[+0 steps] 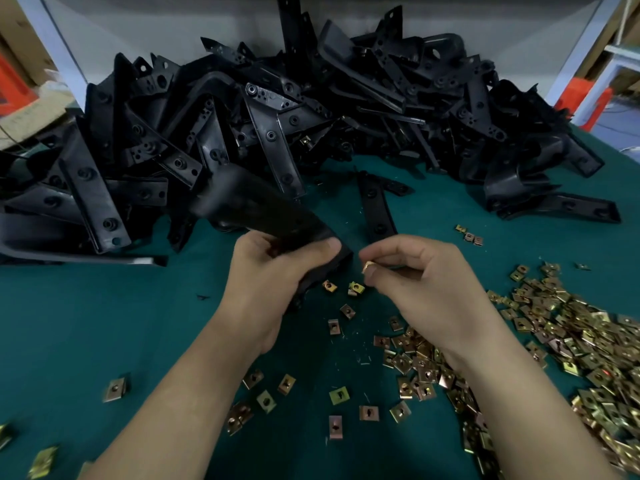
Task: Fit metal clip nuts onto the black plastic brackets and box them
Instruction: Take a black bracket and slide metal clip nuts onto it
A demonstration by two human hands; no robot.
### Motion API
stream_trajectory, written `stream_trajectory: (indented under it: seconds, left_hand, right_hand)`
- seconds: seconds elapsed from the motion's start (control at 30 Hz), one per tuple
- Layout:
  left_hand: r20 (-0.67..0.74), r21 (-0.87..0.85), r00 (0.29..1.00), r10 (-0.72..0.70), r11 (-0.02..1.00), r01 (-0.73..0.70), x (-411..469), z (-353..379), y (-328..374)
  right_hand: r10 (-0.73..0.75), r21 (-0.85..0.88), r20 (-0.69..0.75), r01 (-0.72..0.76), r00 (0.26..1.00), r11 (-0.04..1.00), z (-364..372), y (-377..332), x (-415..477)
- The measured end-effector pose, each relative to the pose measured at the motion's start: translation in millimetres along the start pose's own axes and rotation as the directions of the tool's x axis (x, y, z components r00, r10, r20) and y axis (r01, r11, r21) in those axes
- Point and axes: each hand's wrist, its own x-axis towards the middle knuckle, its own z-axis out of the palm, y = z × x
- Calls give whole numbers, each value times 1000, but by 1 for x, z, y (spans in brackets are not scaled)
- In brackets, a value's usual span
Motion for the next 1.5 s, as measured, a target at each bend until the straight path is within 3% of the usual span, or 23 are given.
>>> stream_trajectory:
  seconds: [0.13,0.23,0.33,0.6,0.83,1.03,1.17,1.5]
  left_hand:
    - [-1,-195,994,-112,975,110,0,3,3]
    - [48,-255,981,-187,947,193,1,2,4]
    - [83,-318,973,-217,919,232,1,1,6]
    - [109,-296,962,-249,916,270,-3,4,9]
    - [124,-411,962,-244,870,274,2,-1,8]
    - [154,-398,968,-200,884,246,1,0,6]
    - [251,-301,953,-173,921,246,-3,4,-1]
    - [290,-352,945,-149,902,250,0,1,-6]
  right_hand:
    - [91,134,33,-94,995,987,1,-3,0]
    - [143,360,100,-170,985,917,2,-6,-2]
    - [171,458,144,-219,975,862,0,-8,-4]
    - [124,524,185,-205,975,827,1,-12,-4]
    - [56,527,232,-174,971,832,4,-17,-7]
    - [40,448,180,-118,983,886,13,-19,-9]
    - [34,518,180,-124,983,847,22,-21,-11]
    - [49,577,152,-129,987,807,29,-22,-14]
